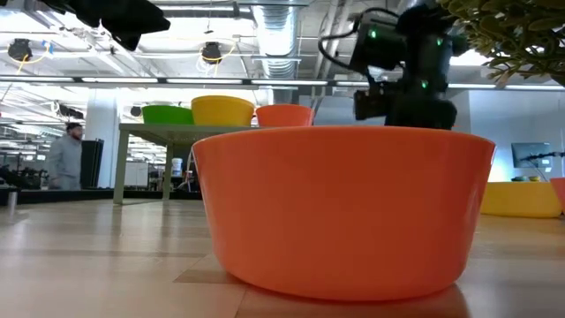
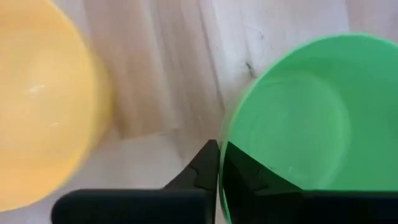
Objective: Pick & Place Mini bowls
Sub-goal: Stack the green bowl on top of the green bowl on the shelf
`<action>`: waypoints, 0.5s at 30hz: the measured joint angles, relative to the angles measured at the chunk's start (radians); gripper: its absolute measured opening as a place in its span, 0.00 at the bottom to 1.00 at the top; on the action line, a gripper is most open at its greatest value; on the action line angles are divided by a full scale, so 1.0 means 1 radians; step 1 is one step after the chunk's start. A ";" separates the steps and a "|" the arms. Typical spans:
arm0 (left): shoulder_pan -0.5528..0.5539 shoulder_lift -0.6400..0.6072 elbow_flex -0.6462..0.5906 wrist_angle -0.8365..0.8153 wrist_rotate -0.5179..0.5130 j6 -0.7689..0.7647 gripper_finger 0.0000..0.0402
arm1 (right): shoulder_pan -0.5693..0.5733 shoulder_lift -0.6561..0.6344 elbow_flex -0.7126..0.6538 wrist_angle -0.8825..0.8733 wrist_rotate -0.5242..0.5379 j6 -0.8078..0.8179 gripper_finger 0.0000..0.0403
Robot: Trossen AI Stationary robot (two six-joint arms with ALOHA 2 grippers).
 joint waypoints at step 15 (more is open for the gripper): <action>0.000 0.235 0.000 0.247 0.153 0.150 0.27 | 0.210 0.059 0.353 -0.009 -0.015 -0.087 0.01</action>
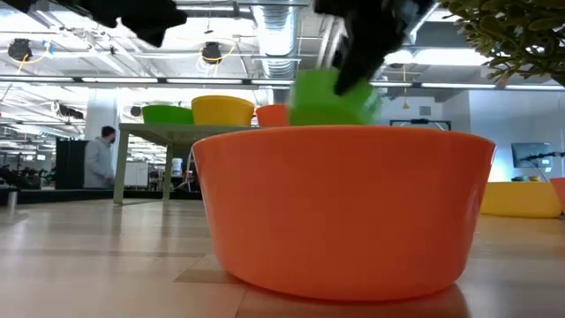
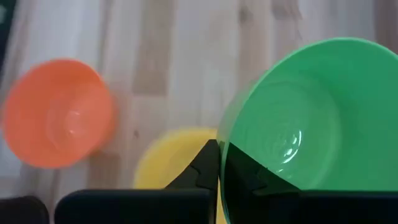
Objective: Pick & Place Mini bowls
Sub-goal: Stack the green bowl on top of the green bowl on the shelf
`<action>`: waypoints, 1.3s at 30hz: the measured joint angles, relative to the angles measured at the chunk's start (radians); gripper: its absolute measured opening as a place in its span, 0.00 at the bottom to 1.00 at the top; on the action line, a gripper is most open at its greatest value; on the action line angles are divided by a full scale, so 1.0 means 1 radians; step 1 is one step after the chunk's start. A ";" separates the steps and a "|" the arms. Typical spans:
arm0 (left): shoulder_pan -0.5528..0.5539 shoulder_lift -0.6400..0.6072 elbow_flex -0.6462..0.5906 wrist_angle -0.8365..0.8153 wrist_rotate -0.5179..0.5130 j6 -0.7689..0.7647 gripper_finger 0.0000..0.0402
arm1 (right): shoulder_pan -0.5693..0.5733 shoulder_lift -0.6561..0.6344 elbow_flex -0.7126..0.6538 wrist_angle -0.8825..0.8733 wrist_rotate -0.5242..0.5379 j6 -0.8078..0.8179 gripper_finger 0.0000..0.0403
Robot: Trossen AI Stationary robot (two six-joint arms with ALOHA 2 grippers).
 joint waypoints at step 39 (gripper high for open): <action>0.059 0.321 0.000 0.091 0.246 0.071 0.25 | 0.018 0.366 0.335 0.081 -0.142 -0.280 0.02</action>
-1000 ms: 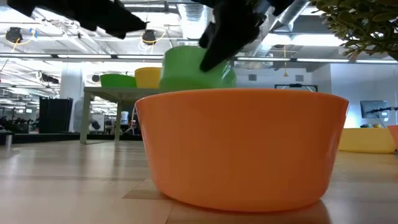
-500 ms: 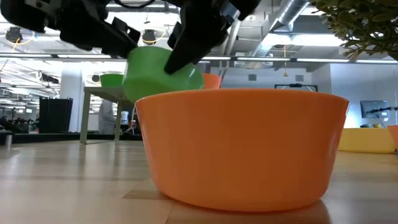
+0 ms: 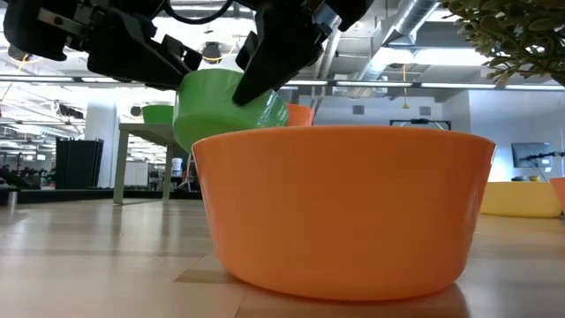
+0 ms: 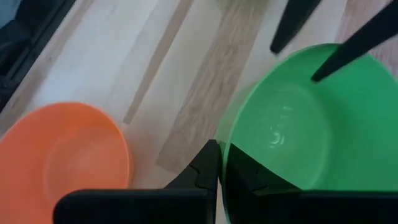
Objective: Pick & Place Mini bowls
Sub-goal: Stack the green bowl on top of the green bowl on the shelf
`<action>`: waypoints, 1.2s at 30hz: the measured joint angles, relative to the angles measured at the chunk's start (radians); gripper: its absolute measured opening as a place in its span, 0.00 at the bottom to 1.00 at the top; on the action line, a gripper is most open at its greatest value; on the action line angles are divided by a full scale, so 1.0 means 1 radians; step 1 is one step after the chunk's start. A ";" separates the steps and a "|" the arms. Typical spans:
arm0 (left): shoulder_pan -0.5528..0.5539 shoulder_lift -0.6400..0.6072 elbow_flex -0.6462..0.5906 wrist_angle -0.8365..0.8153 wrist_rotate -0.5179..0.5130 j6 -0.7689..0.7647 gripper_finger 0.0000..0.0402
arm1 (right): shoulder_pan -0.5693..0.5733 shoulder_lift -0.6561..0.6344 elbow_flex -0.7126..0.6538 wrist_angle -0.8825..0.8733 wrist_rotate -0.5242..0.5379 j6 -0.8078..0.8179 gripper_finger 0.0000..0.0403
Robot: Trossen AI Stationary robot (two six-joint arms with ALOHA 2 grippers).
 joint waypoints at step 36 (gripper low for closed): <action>-0.081 -0.112 0.004 -0.137 -0.077 -0.143 0.02 | -0.011 -0.283 -0.014 -0.257 0.239 0.044 0.21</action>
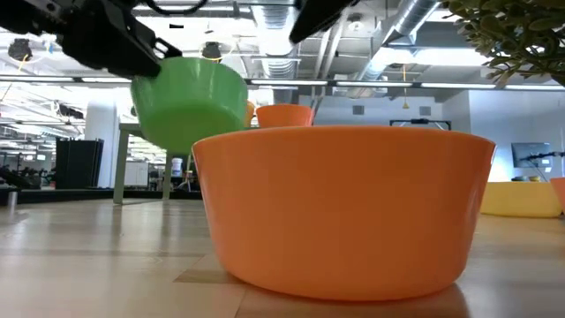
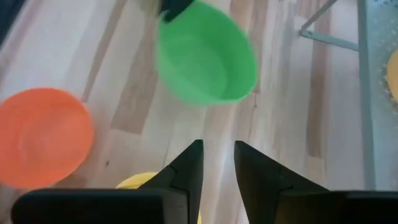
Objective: Pick & Place Mini bowls
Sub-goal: Stack the green bowl on top of the green bowl on the shelf
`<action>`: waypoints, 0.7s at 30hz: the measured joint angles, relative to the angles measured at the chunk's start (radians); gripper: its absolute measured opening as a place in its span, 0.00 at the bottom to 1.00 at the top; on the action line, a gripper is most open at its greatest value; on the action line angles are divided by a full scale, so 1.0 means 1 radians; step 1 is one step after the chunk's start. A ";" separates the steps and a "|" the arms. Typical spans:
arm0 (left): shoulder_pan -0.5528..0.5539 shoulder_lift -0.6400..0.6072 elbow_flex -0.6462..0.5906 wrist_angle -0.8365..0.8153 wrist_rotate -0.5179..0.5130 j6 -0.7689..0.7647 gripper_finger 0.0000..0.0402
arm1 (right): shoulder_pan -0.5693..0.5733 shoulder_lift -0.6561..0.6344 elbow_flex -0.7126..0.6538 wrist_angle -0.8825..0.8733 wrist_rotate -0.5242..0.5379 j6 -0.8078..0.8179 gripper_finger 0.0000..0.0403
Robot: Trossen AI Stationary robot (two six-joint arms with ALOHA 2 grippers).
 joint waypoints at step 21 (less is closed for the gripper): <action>-0.010 -0.213 0.503 -0.662 -0.726 0.062 0.02 | -0.106 -0.365 -0.634 0.423 -0.005 0.158 0.20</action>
